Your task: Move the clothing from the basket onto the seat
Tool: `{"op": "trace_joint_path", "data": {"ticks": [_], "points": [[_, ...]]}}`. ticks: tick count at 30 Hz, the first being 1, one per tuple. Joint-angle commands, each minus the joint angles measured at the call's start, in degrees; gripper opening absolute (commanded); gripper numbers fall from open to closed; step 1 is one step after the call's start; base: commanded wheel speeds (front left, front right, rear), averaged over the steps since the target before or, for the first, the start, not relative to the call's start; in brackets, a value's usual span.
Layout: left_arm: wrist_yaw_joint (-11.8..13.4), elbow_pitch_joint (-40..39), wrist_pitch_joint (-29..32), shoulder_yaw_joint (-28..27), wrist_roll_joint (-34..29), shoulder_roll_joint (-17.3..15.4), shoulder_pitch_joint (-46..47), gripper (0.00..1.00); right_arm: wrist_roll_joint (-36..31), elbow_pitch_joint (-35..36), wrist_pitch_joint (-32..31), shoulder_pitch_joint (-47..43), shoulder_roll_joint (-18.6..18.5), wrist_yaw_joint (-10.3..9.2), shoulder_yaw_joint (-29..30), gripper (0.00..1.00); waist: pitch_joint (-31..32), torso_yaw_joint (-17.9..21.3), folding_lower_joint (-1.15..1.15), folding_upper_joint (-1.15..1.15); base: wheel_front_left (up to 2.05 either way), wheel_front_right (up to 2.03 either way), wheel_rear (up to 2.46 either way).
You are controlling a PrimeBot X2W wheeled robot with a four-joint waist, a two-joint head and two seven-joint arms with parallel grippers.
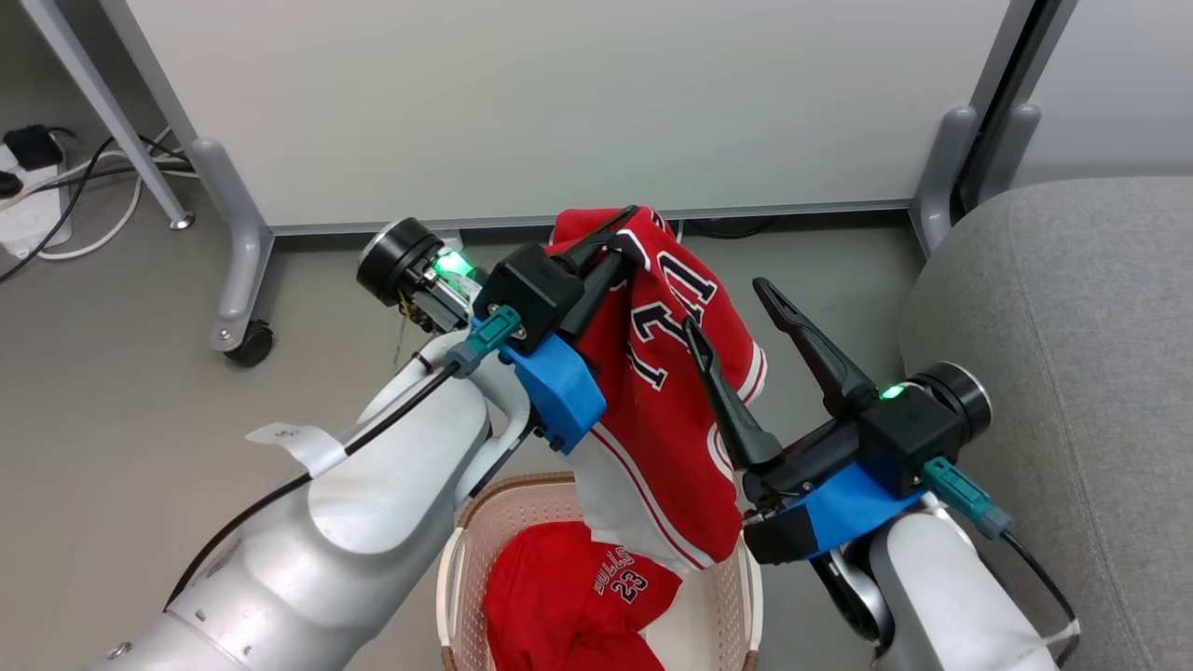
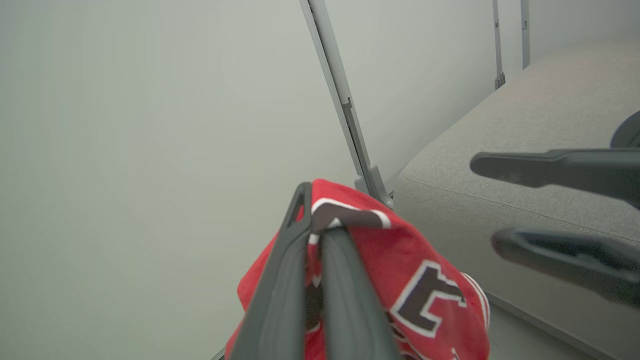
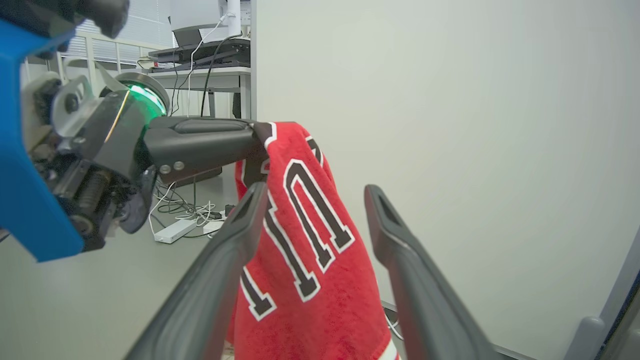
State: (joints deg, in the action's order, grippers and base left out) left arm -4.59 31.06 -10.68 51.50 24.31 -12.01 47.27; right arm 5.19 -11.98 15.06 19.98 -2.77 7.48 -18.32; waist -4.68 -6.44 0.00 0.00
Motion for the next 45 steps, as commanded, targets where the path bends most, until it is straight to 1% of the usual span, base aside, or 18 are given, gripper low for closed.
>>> {"op": "trace_joint_path", "data": {"ticks": [1,5,11,19,20,21,29,45], "points": [[0.06,0.00,-0.29,0.21,0.17,0.43,0.97,0.00,0.13,-1.28,0.18,1.82,-0.20,0.03,-0.93,1.00,-0.59,-0.55,0.00,0.00,0.00,0.00,0.00],[-0.09,0.29,-0.56,0.50,0.03,1.24,1.90,0.00,0.27,-4.65,0.19,4.95,-0.20,0.03,-2.56,1.00,-1.63,-1.46,0.00,0.00,0.00,0.00,0.00],[-0.24,0.82,-1.11,1.20,-0.14,2.66,3.54,0.00,0.83,-11.94,0.18,9.30,-0.20,0.03,-4.21,1.00,-3.06,-2.87,0.00,0.00,0.00,0.00,0.00],[-0.59,1.49,-1.91,2.01,-0.19,4.27,4.99,0.00,1.23,-20.08,0.18,14.12,-0.20,0.03,-4.63,1.00,-3.89,-3.94,0.00,0.00,0.00,0.00,0.00],[-0.64,1.63,-2.02,2.06,-0.14,4.35,4.97,0.00,1.62,-20.86,0.18,14.39,-0.20,0.03,-4.55,0.93,-3.91,-4.01,0.00,0.00,0.00,0.00,0.00],[-0.69,1.79,-2.07,2.13,-0.08,4.39,4.93,0.00,1.73,-21.44,0.18,14.69,-0.20,0.03,-4.60,0.00,-3.89,-4.04,0.00,0.00,0.00,0.00,0.00],[-0.76,2.73,-2.61,2.38,0.31,4.49,5.19,0.00,2.35,-22.64,0.18,15.19,-0.20,0.03,-4.92,0.00,-3.67,-3.84,0.00,0.00,0.00,0.00,0.00],[-0.76,3.96,-3.21,2.93,0.82,4.27,5.60,0.00,2.58,-21.99,0.18,15.08,-0.20,0.03,-4.77,0.00,-3.62,-3.69,0.00,0.00,0.00,0.00,0.00]]}}
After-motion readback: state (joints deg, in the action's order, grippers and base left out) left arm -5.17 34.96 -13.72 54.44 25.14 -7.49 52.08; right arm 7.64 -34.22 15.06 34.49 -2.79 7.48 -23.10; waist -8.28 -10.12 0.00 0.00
